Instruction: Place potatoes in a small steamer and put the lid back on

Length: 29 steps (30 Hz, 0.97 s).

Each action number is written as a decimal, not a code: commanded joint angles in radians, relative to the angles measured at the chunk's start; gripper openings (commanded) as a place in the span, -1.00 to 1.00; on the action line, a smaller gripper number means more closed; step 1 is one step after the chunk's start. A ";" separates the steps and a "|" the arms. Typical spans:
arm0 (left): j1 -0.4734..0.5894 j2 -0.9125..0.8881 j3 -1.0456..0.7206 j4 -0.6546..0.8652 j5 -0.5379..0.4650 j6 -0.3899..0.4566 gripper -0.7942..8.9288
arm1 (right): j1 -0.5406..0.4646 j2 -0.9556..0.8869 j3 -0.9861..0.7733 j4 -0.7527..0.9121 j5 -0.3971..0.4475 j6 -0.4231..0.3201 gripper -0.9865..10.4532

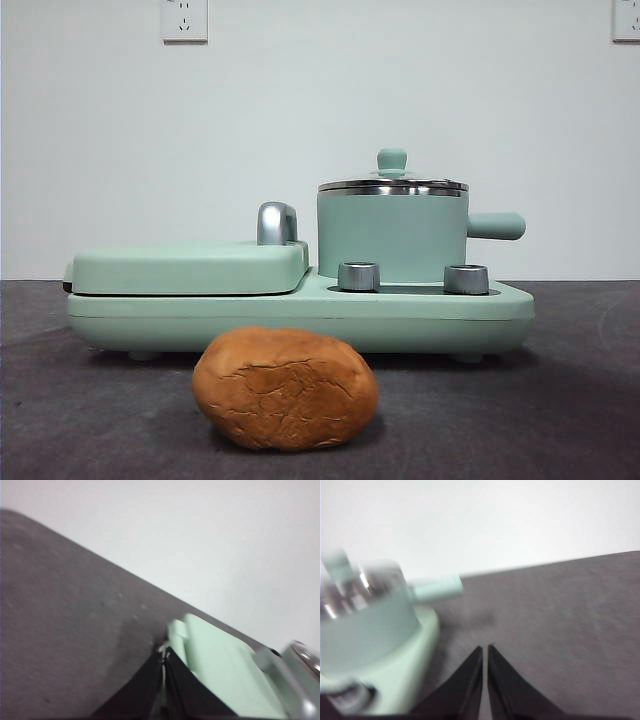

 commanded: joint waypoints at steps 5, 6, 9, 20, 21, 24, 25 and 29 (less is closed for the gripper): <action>0.002 0.071 0.200 -0.135 0.190 0.001 -0.82 | 0.001 0.033 0.131 -0.033 -0.148 0.236 -0.80; 0.002 0.096 0.237 -0.164 0.216 0.030 -0.82 | 0.001 0.050 0.167 -0.060 -0.174 0.230 -0.80; 0.002 0.188 0.345 -0.230 0.300 0.126 -0.82 | 0.001 0.116 0.278 -0.137 -0.244 0.158 -0.80; -0.010 0.534 0.698 -0.373 0.510 0.532 -0.82 | 0.002 0.397 0.557 -0.232 -0.428 -0.320 -0.80; -0.017 0.564 0.721 -0.378 0.512 0.580 -0.82 | 0.002 0.418 0.575 -0.239 -0.432 -0.365 -0.80; -0.045 0.645 0.775 -0.374 0.511 0.763 -0.82 | 0.003 0.478 0.625 -0.273 -0.429 -0.505 -0.80; -0.053 0.661 0.784 -0.370 0.512 0.813 -0.82 | 0.003 0.489 0.636 -0.281 -0.424 -0.533 -0.80; -0.093 0.728 0.829 -0.363 0.512 0.995 -0.75 | 0.003 0.538 0.673 -0.296 -0.397 -0.616 -0.79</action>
